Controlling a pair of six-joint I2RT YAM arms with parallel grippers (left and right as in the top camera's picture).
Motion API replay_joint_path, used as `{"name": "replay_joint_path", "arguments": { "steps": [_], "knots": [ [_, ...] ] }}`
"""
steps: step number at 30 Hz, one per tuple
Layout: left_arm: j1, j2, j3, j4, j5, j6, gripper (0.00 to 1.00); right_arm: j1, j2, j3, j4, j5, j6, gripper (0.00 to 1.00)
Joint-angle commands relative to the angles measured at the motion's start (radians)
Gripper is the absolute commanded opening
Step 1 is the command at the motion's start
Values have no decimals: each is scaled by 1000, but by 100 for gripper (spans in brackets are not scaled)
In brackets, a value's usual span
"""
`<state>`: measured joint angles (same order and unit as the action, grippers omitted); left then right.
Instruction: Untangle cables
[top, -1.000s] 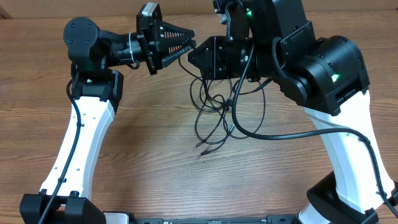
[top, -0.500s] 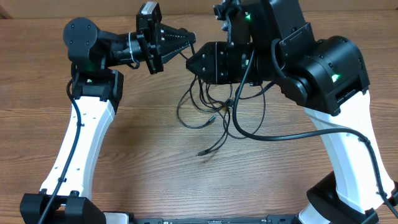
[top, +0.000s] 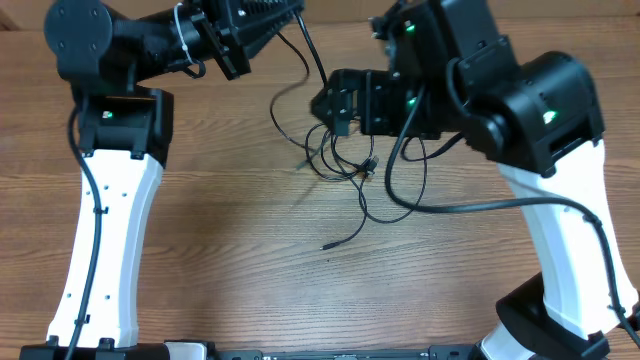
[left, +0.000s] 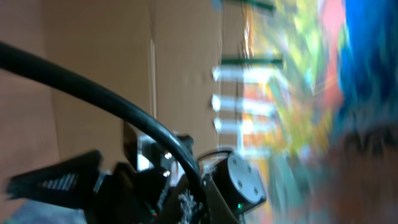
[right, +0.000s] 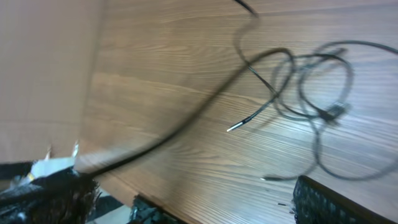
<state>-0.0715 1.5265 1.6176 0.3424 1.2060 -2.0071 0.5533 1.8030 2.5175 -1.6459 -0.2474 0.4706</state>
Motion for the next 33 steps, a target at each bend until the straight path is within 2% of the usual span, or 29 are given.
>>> {"name": "replay_joint_path", "arguments": {
  "steps": [1,5,7,9,12,15,18,22,27,30,32,33],
  "knots": [
    [50,-8,21,-190,-147,364,4,-62,-11,2,-41,22,-1,100],
    [73,-8,21,-567,-330,798,4,-90,-13,2,-48,-24,-39,100],
    [73,-8,21,-756,-485,975,4,-90,-13,2,-48,-24,-43,100],
    [73,-8,22,-880,-632,1070,4,-90,-13,2,-48,-23,-83,100],
    [73,-8,54,-984,-801,1156,4,-90,-13,2,-48,-13,-114,100],
    [73,-8,140,-1036,-905,1232,4,-90,-13,1,-48,-12,-114,100],
    [73,-8,248,-1070,-998,1255,4,-89,-13,1,-48,-12,-113,100],
    [73,-8,402,-1051,-1096,1361,4,-89,-13,-15,-48,-12,-114,100],
    [73,5,440,-1027,-1280,1396,4,-89,-13,-119,-48,-11,-113,100],
    [73,48,439,-1005,-1290,1432,4,-89,-13,-198,-47,-11,-113,100],
    [73,97,440,-955,-1250,1408,4,-89,-13,-283,-47,-11,-114,100],
    [73,134,440,-887,-1188,1349,4,-89,-13,-339,-46,-15,-133,100]
  ]
}}
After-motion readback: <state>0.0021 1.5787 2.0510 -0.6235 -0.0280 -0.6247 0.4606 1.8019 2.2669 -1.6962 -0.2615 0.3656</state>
